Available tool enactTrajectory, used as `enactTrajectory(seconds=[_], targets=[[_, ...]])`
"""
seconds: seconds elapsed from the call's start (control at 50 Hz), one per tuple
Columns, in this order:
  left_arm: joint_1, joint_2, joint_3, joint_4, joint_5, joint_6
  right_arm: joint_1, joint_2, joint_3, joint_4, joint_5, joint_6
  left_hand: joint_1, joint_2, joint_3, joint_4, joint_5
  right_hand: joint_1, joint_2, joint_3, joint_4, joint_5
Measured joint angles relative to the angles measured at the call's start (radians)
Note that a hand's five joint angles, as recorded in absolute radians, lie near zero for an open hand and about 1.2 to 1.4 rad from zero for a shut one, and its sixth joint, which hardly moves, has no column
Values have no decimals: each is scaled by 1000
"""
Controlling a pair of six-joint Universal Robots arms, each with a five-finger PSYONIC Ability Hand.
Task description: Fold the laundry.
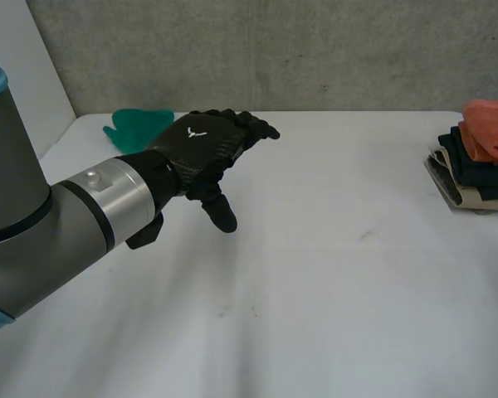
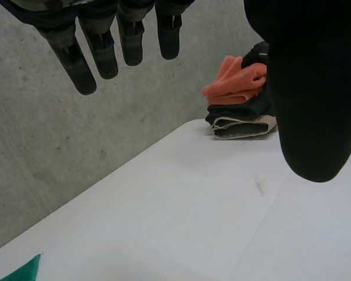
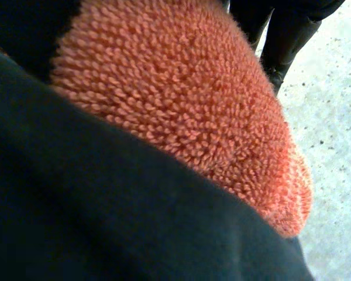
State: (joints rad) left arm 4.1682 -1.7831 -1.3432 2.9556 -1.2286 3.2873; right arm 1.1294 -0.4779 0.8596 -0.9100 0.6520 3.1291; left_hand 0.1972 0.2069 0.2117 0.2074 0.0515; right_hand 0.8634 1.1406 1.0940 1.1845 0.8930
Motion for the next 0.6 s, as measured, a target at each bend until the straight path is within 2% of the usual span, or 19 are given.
enactTrajectory(seconds=[0.02,0.06,0.1,0.12,0.14,0.18,0.36,0.38,0.6], targets=[[0,-1,0,0,0,0,-1,2,4,-1,-1,0,0,0,0,0,0,0,-9,-2,-40,0],[0,-3,0,0,0,0,-3,4,14,-2,-2,0,0,0,0,0,0,-174,-232,-173,-256,-168],[0,-4,0,0,0,0,-4,3,23,-1,-1,0,0,0,0,0,0,-488,-582,-540,-594,-479],[0,-5,1,0,0,0,-5,2,26,-1,0,0,0,0,0,0,0,-488,-582,-540,-594,-479],[0,-6,1,0,0,0,-6,-3,36,2,2,0,0,0,0,0,0,-627,-827,-766,-811,-606],[0,-6,1,0,0,0,-7,-13,47,4,6,0,0,0,0,0,0,-658,-912,-867,-925,-645],[0,-4,2,0,0,0,-23,-100,104,10,25,0,0,0,0,0,0,-658,-916,-878,-941,-725],[0,-3,2,0,0,0,-31,-131,122,10,31,0,0,0,0,0,0,-658,-916,-878,-941,-812],[0,6,3,-1,0,0,-75,-282,215,10,45,0,0,0,0,0,0,-658,-916,-878,-941,-828]])
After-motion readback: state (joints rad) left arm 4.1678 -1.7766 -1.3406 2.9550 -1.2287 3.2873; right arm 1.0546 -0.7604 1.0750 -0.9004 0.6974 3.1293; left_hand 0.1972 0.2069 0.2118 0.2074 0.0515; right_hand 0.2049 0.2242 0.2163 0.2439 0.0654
